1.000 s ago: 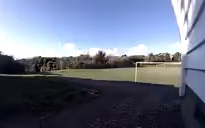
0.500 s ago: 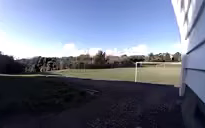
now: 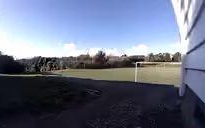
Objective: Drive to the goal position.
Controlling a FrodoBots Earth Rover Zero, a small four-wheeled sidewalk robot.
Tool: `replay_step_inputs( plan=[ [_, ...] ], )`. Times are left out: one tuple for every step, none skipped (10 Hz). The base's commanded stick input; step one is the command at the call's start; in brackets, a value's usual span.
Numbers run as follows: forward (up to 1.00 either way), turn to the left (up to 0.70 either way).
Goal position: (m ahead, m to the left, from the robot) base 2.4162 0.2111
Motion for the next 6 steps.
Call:
replay_step_inputs(
  plan=[
    [0.04,0.00],
    [0.04,0.00],
    [0.04,0.00],
    [0.04,0.00],
    [0.04,0.00],
    [0.04,0.00]
  ],
)
